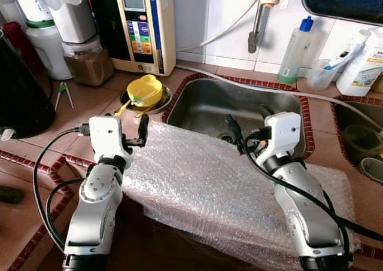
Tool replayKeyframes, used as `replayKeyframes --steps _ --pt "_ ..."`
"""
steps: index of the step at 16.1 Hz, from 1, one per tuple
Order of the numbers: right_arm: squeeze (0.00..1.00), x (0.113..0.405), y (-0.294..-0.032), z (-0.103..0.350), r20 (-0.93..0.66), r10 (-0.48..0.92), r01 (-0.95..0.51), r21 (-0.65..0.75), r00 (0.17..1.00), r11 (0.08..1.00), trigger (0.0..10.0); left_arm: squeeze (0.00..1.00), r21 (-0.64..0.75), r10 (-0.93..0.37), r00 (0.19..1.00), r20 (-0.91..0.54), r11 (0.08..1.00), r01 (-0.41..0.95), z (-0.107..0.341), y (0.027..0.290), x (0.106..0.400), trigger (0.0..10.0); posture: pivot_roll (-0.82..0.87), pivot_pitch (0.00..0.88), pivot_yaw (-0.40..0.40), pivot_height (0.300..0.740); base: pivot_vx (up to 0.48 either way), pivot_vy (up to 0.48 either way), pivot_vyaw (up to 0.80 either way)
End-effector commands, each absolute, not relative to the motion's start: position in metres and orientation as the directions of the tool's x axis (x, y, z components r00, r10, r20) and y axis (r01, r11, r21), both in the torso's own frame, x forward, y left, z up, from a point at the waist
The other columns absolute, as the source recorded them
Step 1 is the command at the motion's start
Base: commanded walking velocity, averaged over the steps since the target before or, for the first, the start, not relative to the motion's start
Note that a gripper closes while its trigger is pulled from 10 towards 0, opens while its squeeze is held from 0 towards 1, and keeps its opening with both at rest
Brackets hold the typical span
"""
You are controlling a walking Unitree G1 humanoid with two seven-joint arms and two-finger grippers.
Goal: Kitchen organization
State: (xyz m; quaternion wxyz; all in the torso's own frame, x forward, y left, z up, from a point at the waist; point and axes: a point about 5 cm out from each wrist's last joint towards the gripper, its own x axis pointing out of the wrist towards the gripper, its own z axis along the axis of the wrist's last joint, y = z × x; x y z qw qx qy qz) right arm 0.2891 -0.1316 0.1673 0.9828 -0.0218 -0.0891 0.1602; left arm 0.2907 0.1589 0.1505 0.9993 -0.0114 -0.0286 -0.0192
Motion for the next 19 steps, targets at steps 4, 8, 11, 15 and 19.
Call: replayKeyframes --steps 4,8,11,15,19 --pt "0.0 0.2864 -0.1275 0.1685 0.168 0.338 -0.33 -0.076 0.926 0.941 10.0 0.0 -0.028 -0.049 0.996 0.075 0.998 0.051 0.1553 0.1583 0.2893 10.0 -0.05 0.0 0.024 0.74 0.0 0.0 0.0" --pt "0.0 0.2863 -0.1259 0.1679 0.167 0.343 -0.335 -0.076 0.924 0.939 10.0 0.0 -0.029 -0.053 0.996 0.073 0.998 0.055 0.1554 0.1585 0.2892 10.0 -0.05 0.0 0.024 0.74 0.0 0.0 0.0" --pt "0.0 0.2861 -0.124 0.1681 0.167 0.351 -0.343 -0.075 0.921 0.936 10.0 0.0 -0.029 -0.054 0.996 0.072 0.998 0.056 0.1555 0.1586 0.2894 10.0 -0.04 0.0 0.024 0.74 0.333 0.0 0.0" --pt "0.0 0.283 -0.1207 0.1658 0.156 0.379 -0.372 -0.072 0.912 0.925 10.0 0.0 -0.029 -0.053 0.996 0.067 0.998 0.055 0.1542 0.1585 0.2884 10.0 -0.05 0.002 0.024 0.74 0.359 0.0 0.0" --pt "0.0 0.2798 -0.1206 0.1622 0.143 0.388 -0.381 -0.073 0.911 0.922 10.0 0.0 -0.024 -0.057 0.997 0.057 0.998 0.059 0.1516 0.1593 0.2862 10.0 -0.05 0.005 0.023 0.74 0.362 0.0 0.0"
